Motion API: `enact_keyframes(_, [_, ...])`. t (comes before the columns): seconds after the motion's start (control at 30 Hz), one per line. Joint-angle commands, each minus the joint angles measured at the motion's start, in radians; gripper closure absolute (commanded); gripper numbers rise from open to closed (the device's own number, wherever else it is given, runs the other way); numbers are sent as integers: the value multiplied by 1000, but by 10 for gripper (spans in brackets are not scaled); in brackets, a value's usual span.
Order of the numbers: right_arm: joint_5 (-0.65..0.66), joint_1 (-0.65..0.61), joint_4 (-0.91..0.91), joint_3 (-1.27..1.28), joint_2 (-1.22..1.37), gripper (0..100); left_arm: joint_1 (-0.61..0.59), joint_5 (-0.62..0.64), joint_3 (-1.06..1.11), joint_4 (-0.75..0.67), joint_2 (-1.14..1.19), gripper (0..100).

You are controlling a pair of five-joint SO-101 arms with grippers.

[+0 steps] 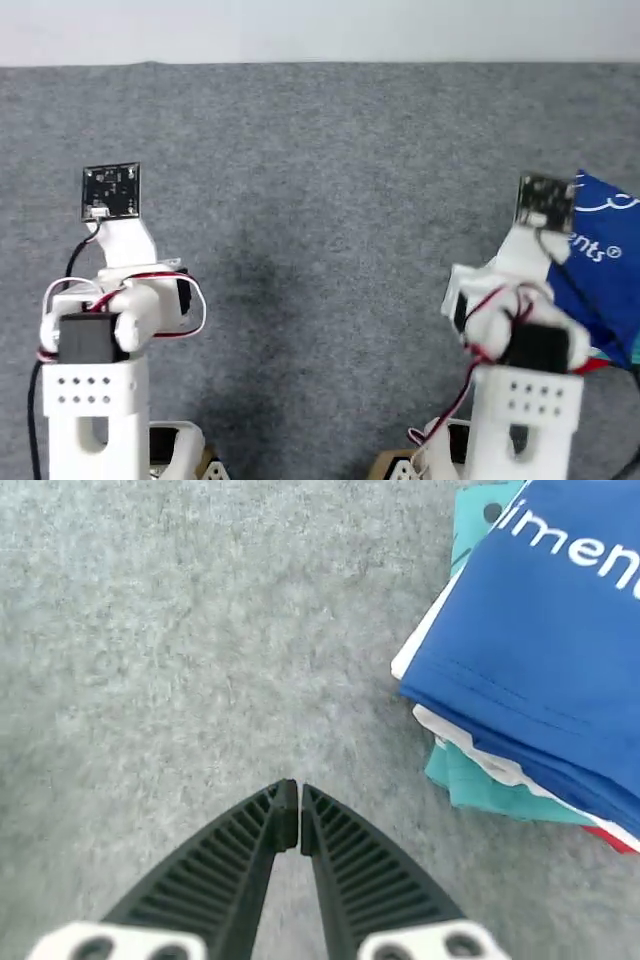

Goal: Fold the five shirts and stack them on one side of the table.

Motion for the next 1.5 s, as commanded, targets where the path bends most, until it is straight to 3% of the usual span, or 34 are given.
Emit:
enact_keyframes(0.0, [-8, -5, -102, 149, -153, 990, 9, 41, 71, -95, -15, 995])
enact_keyframes(0.17, [-6, -5, -165, 336, -303, 990, 9, 43, 213, -178, -89, 995])
enact_keyframes(0.43, [23, -4, -165, 496, -479, 990, 9, -15, 513, -256, -503, 995])
enact_keyframes(0.8, [23, -7, -153, 717, -728, 990, 2, -112, 846, -250, -916, 995])
enact_keyframes(1.27, [23, -59, -139, 827, -748, 990, 9, -144, 935, -252, -898, 995])
enact_keyframes(1.47, [18, -51, 19, 827, -753, 990, 0, -302, 934, -227, -896, 994])
